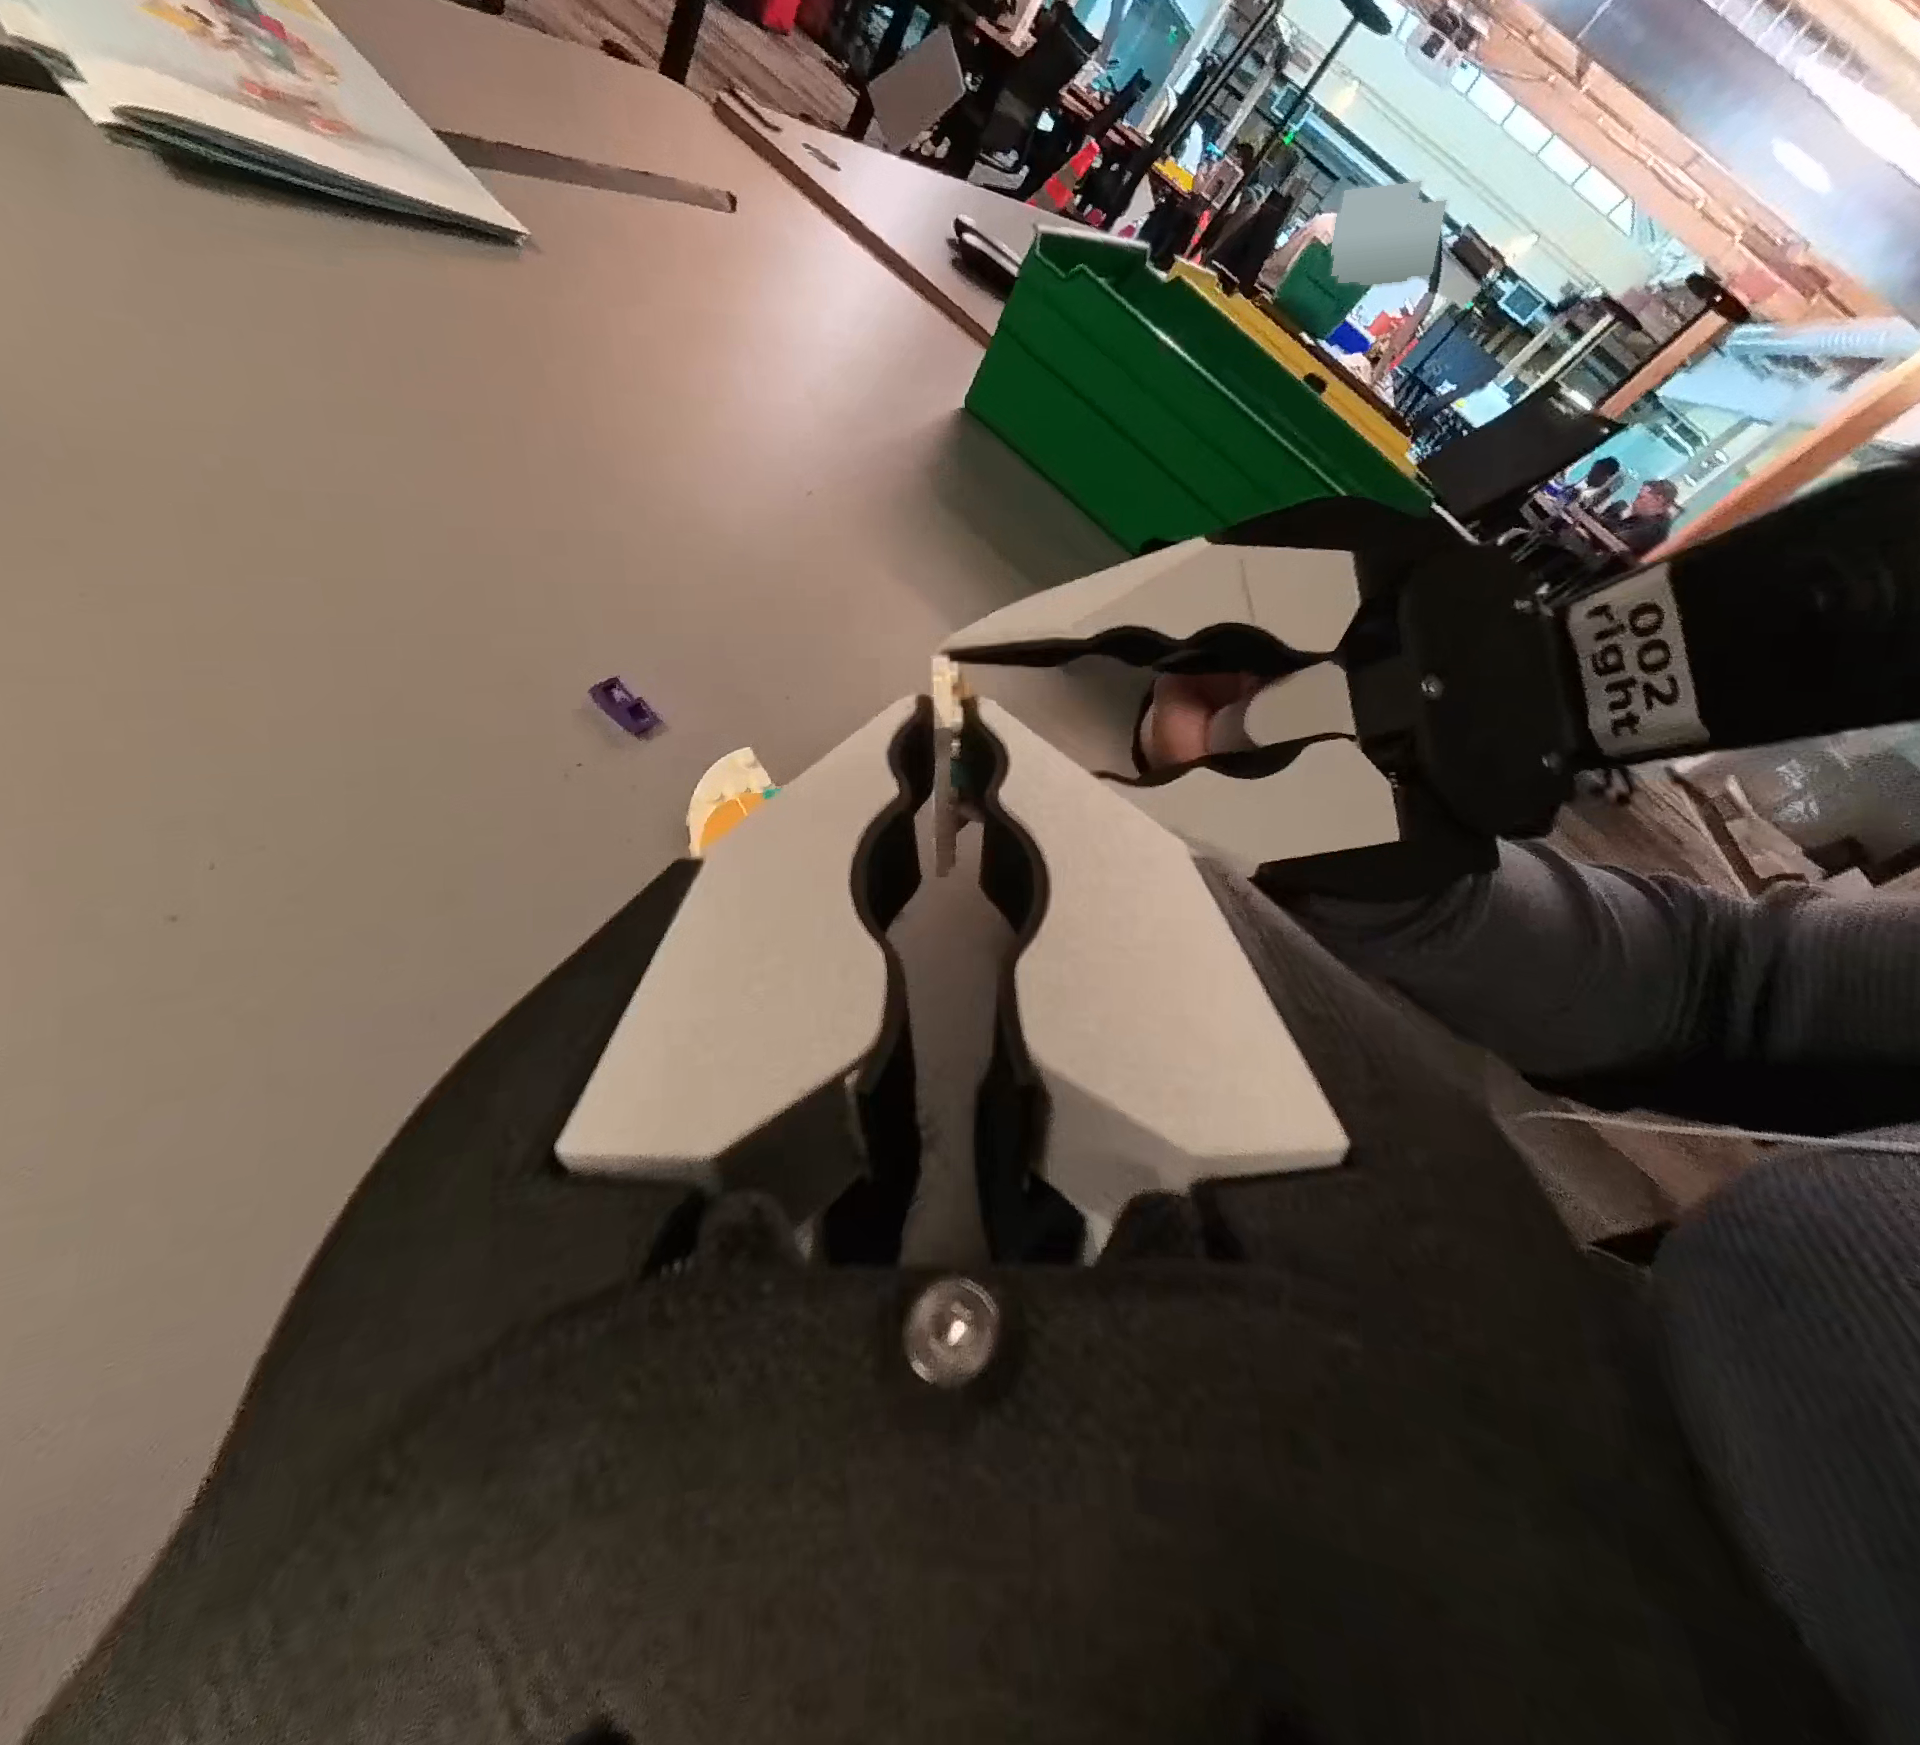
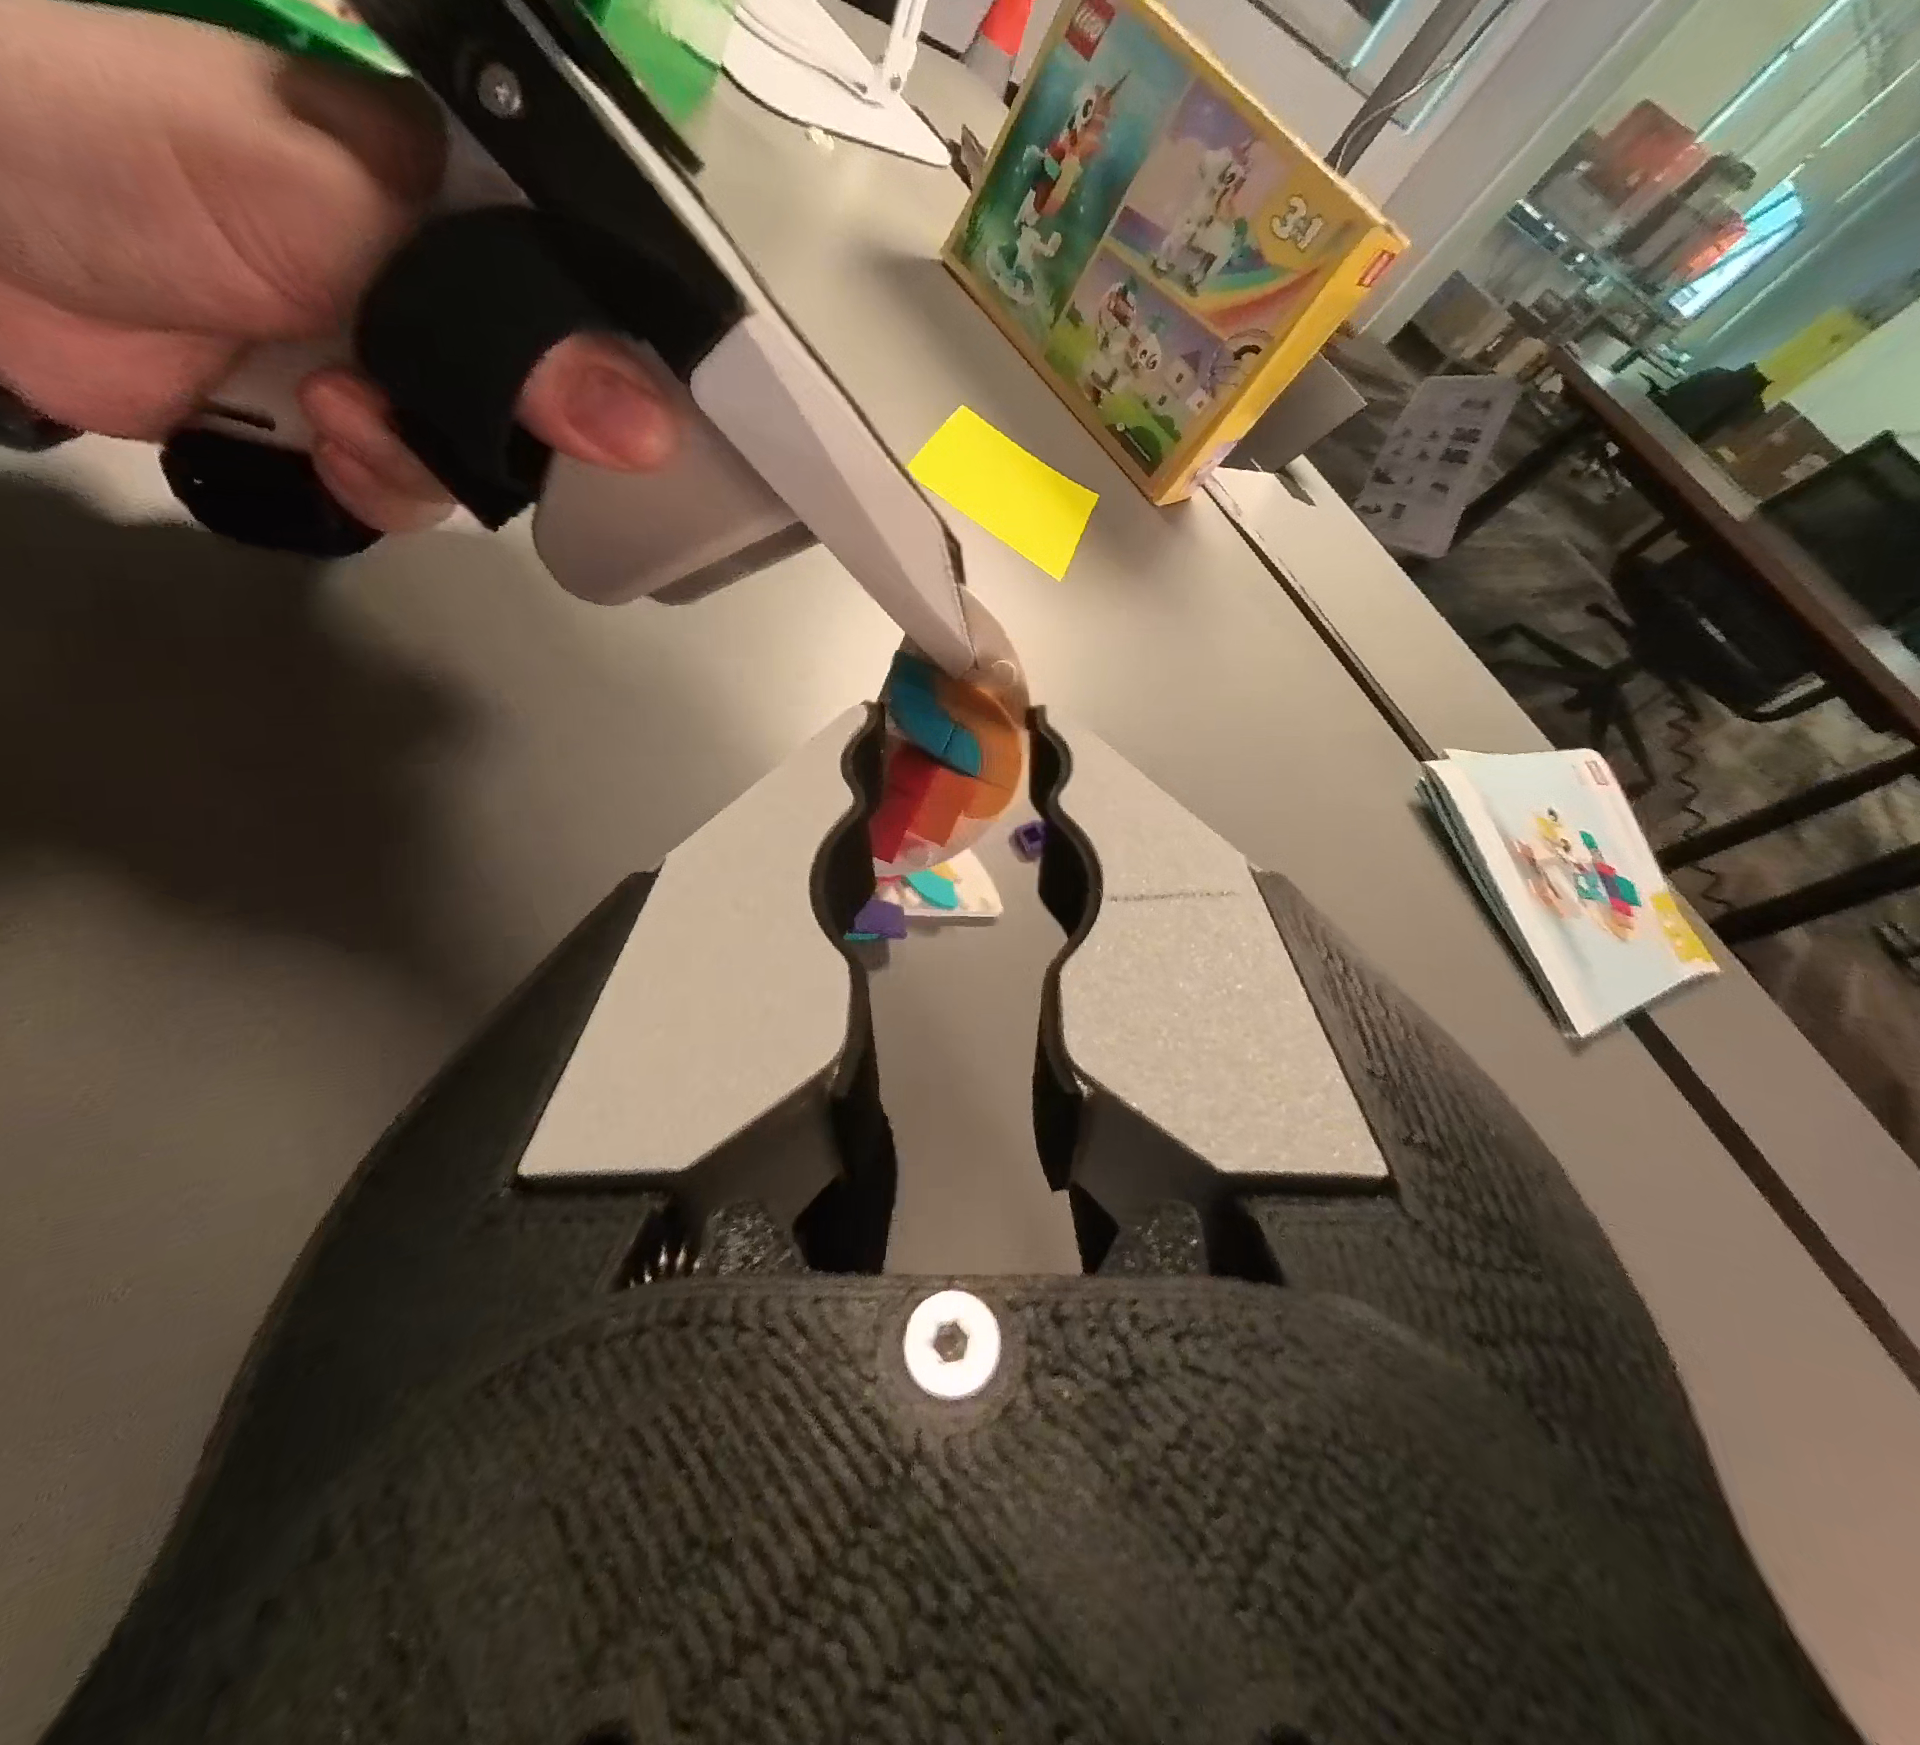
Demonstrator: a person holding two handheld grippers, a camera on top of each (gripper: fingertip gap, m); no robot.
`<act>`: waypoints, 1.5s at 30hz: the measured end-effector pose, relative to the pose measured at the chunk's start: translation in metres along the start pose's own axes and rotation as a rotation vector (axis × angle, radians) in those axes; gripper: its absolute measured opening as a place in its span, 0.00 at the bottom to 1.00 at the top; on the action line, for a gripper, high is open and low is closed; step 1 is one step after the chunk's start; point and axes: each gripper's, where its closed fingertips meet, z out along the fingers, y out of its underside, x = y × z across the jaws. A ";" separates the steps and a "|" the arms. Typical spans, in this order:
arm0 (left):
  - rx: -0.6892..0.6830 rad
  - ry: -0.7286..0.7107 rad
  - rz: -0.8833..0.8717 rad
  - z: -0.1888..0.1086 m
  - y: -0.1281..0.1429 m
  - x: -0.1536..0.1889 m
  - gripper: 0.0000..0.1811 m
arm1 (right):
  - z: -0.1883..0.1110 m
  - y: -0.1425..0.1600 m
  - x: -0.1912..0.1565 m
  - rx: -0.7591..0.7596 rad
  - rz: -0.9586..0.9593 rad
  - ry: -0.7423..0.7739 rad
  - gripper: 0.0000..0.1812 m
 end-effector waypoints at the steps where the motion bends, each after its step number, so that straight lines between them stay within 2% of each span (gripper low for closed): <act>1: -0.006 -0.001 0.009 0.000 0.000 0.000 0.02 | 0.000 0.001 0.000 -0.007 0.010 -0.004 0.12; 4: -0.005 -0.014 -0.018 0.001 0.002 -0.002 0.01 | 0.001 0.005 0.000 -0.039 -0.032 0.009 0.11; 5: -0.001 -0.019 -0.046 0.002 0.003 -0.004 0.01 | 0.000 0.007 0.001 -0.052 -0.058 0.030 0.01; 8: 0.033 -0.010 -0.108 0.000 -0.001 -0.007 0.01 | 0.001 0.006 -0.001 -0.052 -0.129 0.049 0.00; 12: 0.059 -0.048 -0.115 -0.002 -0.004 -0.016 0.01 | 0.003 0.006 -0.001 -0.026 -0.041 0.022 0.00; 13: 0.078 -0.044 -0.136 -0.004 -0.006 -0.018 0.01 | 0.003 0.008 -0.001 -0.027 0.000 0.004 0.05; 17: 0.166 -0.027 -0.193 -0.009 -0.015 -0.022 0.01 | 0.006 0.010 -0.011 -0.044 0.214 -0.105 0.08; 21: 0.200 -0.033 -0.189 -0.008 -0.017 -0.020 0.01 | 0.008 0.014 -0.008 -0.062 0.255 -0.080 0.07; 29: 0.251 0.051 -0.300 -0.009 -0.020 -0.015 0.02 | 0.004 0.011 0.003 -0.059 0.125 0.008 0.02; 34: 0.172 0.095 -0.324 -0.010 -0.010 -0.015 0.02 | -0.007 0.007 0.025 -0.028 0.030 0.120 0.00; 37: 0.165 0.116 -0.331 -0.007 -0.009 -0.012 0.01 | -0.008 0.002 0.019 0.031 -0.001 0.057 0.00; 38: 0.176 0.102 -0.313 -0.007 -0.010 -0.013 0.01 | -0.009 0.001 0.017 0.045 -0.004 0.033 0.05; 41: 0.180 0.092 -0.300 -0.007 -0.011 -0.013 0.01 | -0.009 -0.006 0.006 0.091 0.026 -0.052 0.08; 45: 0.170 0.103 -0.311 -0.005 -0.009 -0.011 0.01 | -0.004 0.004 0.002 0.009 -0.116 -0.016 0.07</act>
